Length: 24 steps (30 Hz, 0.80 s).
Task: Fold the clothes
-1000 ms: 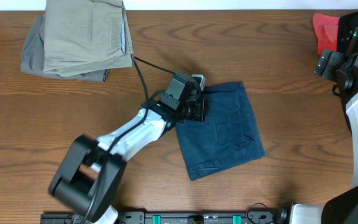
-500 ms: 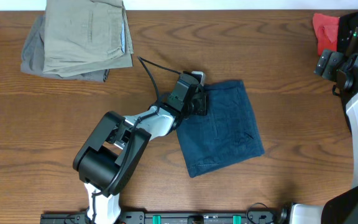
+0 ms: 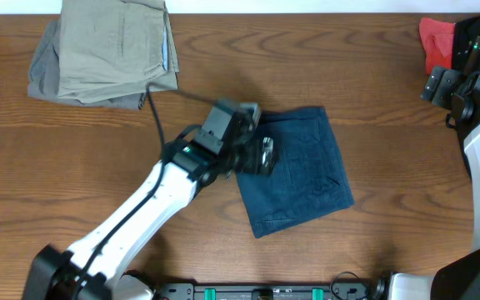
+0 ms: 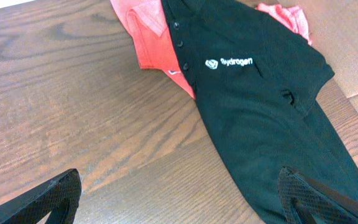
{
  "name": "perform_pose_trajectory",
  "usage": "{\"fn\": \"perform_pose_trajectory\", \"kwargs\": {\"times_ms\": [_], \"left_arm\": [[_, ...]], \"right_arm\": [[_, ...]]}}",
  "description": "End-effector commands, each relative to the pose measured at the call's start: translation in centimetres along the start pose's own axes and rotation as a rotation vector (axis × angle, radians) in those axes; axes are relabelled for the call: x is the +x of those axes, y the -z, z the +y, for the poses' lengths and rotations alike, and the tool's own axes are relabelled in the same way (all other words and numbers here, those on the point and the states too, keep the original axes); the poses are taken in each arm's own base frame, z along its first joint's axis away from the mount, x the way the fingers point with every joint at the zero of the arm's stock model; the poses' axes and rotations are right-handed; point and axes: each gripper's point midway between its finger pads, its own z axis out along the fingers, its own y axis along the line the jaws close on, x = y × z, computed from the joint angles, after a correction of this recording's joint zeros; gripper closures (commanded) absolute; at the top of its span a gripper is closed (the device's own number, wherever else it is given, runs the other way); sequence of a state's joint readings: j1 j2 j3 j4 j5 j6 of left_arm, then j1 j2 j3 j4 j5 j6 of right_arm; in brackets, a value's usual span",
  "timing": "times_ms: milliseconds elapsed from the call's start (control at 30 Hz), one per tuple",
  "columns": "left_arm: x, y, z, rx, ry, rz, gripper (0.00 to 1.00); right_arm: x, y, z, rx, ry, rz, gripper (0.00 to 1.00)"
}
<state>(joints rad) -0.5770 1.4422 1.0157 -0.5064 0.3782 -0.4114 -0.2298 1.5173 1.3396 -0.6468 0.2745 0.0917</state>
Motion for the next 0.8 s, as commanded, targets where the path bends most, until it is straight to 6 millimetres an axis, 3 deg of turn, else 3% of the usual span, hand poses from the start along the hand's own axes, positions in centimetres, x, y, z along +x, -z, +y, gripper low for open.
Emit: {"fn": "perform_pose_trajectory", "kwargs": {"times_ms": [0, 100, 167, 233, 267, 300, 367, 433, 567, 767], "left_arm": [[3.1, 0.4, 0.6, -0.017, 0.033, 0.116, 0.02], [7.6, -0.3, 0.4, 0.005, 0.06, 0.286, 0.02], [9.4, -1.1, 0.1, 0.024, 0.062, 0.343, 0.04], [10.8, -2.3, 0.1, 0.015, 0.073, 0.374, 0.13], [11.2, -2.8, 0.0, 0.016, 0.073, 0.38, 0.21], [11.6, -3.4, -0.1, 0.019, 0.068, 0.383, 0.35], [12.1, -4.5, -0.3, 0.023, 0.073, 0.389, 0.71], [12.3, -5.6, -0.6, 0.028, 0.061, 0.393, 0.87], [12.8, -7.5, -0.7, 0.029, 0.043, 0.41, 0.9], [15.3, -9.5, 1.6, -0.051, 0.107, 0.513, 0.94]], "right_arm": [[0.0, -0.2, -0.4, 0.016, -0.01, 0.003, 0.01], [0.0, -0.2, -0.4, 0.016, -0.01, 0.003, 0.01], [0.0, -0.2, -0.4, 0.016, -0.01, 0.003, 0.01], [0.0, -0.2, -0.4, 0.016, -0.01, 0.003, 0.01], [0.0, -0.2, -0.4, 0.016, -0.01, 0.003, 0.01], [0.0, -0.2, -0.4, 0.016, -0.01, 0.003, 0.01], [0.0, -0.2, -0.4, 0.016, -0.01, 0.003, 0.01], [0.0, -0.2, -0.4, 0.016, -0.01, 0.003, 0.01], [0.0, -0.2, -0.4, 0.016, -0.01, 0.003, 0.01], [0.0, -0.2, -0.4, 0.016, -0.01, 0.003, 0.01]]}}
